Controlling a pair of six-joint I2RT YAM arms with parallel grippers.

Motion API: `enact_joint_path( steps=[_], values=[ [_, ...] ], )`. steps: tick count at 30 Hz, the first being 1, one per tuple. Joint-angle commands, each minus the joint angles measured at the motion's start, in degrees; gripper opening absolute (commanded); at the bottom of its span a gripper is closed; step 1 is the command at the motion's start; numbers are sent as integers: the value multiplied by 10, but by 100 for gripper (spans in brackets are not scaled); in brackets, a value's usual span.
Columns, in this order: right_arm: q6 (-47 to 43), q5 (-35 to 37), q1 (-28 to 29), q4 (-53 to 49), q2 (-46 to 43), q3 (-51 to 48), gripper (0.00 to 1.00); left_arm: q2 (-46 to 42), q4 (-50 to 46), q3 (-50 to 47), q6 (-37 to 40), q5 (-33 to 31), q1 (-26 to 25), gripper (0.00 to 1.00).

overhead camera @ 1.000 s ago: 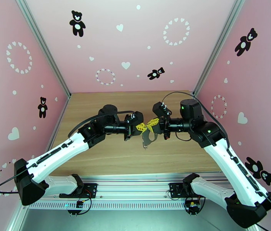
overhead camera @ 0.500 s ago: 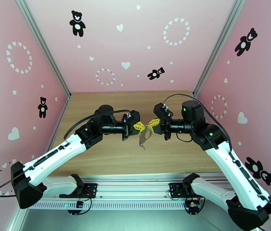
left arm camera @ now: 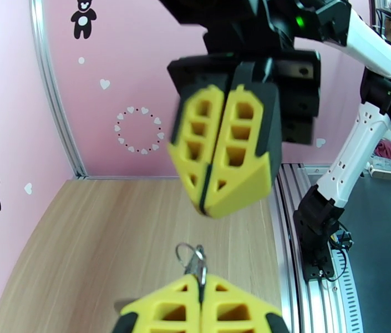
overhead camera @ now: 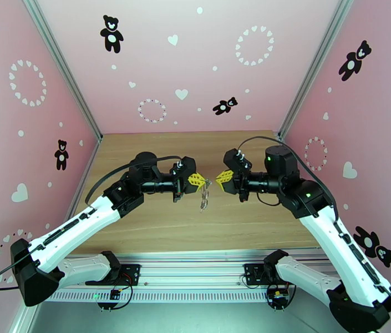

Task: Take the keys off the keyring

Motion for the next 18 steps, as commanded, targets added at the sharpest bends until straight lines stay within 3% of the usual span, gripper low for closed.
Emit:
enact_joint_path(
  steps=[1,4,10,18],
  values=[
    [-63,-11,-1,-61,15,46,30,6,-28,27,24,36,4,0],
    [-105,-28,0,-86,25,65,44,12,-47,37,35,51,3,0],
    [-193,-28,2,-142,43,89,55,20,-84,58,55,73,3,0],
    [-261,-4,32,-176,74,108,58,40,-137,90,84,79,3,0]
  ],
)
